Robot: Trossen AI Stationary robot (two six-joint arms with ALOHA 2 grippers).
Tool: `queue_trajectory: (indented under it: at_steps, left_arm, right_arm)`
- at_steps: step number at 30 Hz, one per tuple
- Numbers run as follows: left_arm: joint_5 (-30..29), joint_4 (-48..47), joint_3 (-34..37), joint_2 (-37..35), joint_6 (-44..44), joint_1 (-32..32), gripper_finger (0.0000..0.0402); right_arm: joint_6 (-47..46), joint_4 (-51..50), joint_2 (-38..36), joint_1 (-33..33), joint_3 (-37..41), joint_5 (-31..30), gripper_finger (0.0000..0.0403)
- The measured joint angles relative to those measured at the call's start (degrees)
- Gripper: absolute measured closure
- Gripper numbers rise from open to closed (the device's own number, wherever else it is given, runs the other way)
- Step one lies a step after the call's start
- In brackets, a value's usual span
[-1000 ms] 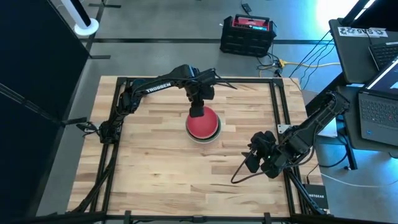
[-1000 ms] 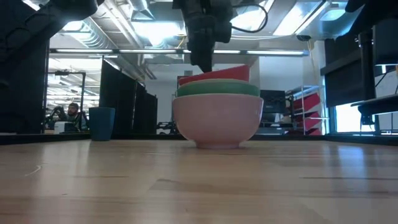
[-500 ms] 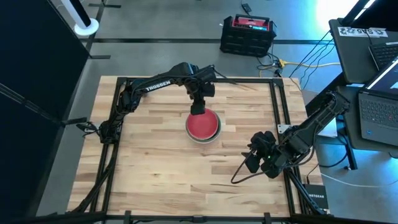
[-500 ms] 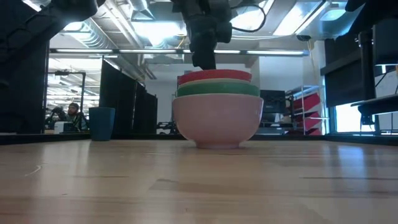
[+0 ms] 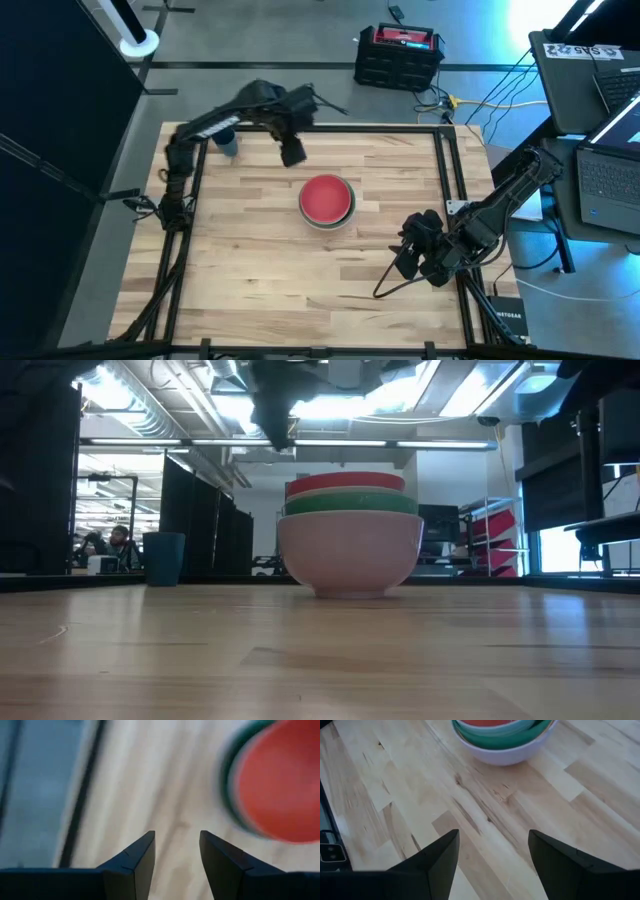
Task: Nest bowls inside each other
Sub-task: Move the blue cup from the top left of the table to the left of the stacked bowls
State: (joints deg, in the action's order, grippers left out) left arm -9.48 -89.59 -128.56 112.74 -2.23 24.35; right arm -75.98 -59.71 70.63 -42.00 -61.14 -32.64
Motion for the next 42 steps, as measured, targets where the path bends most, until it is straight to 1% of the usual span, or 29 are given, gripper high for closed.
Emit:
queue_trajectory:
  at_steps: [2,4,8,10,13,15,28,37,39,40,42]
  left_arm:
    - [-1.59,0.93,4.63,-4.37,4.19,3.11,0.0263]
    - [-2.44,0.29,10.63,-8.39,6.00,6.35,0.0263]
    - [-2.51,1.69,24.93,-14.24,4.64,12.98,0.0263]
    - [-2.44,4.79,32.19,-16.80,4.69,16.54,0.0263]
    - [-2.55,8.82,39.95,-19.47,4.07,21.22,0.0263]
    - [-2.43,10.41,42.27,-19.46,3.14,23.14,0.0263]
    - [-0.81,19.75,53.18,-19.35,-2.73,30.35,0.0263]
    - [-0.78,27.90,59.44,-19.31,-3.93,30.63,0.0265]
    - [-0.69,29.22,60.13,-19.31,-4.98,30.56,0.0281]
    - [-0.63,29.74,60.41,-19.31,-5.85,30.63,0.0298]
    - [-0.58,30.50,60.89,-19.31,-7.49,30.89,0.0346]
  right_arm:
    - [0.35,0.09,0.02,0.00,0.00,-0.94,0.0180]
    - [0.95,0.08,0.02,0.00,-0.02,-1.62,0.0180]
    - [1.42,0.05,0.02,0.00,-0.02,-2.54,0.0180]
    - [1.42,0.03,0.02,0.00,-0.02,-2.58,0.0180]
    - [-0.10,0.04,0.02,0.02,-0.02,-2.58,0.0180]
    - [-1.31,0.04,0.02,0.02,-0.02,-2.47,0.0180]
    - [-8.00,-0.02,0.00,0.02,-0.02,-1.23,0.0180]
    - [-8.35,-0.21,0.00,0.02,-0.02,-1.00,0.0180]
    - [-8.42,-0.27,0.00,0.02,-0.02,-0.66,0.0180]
    - [-8.42,-0.28,0.00,0.02,-0.02,-0.48,0.0180]
    - [-8.42,-0.39,0.00,0.02,-0.01,-0.18,0.0180]
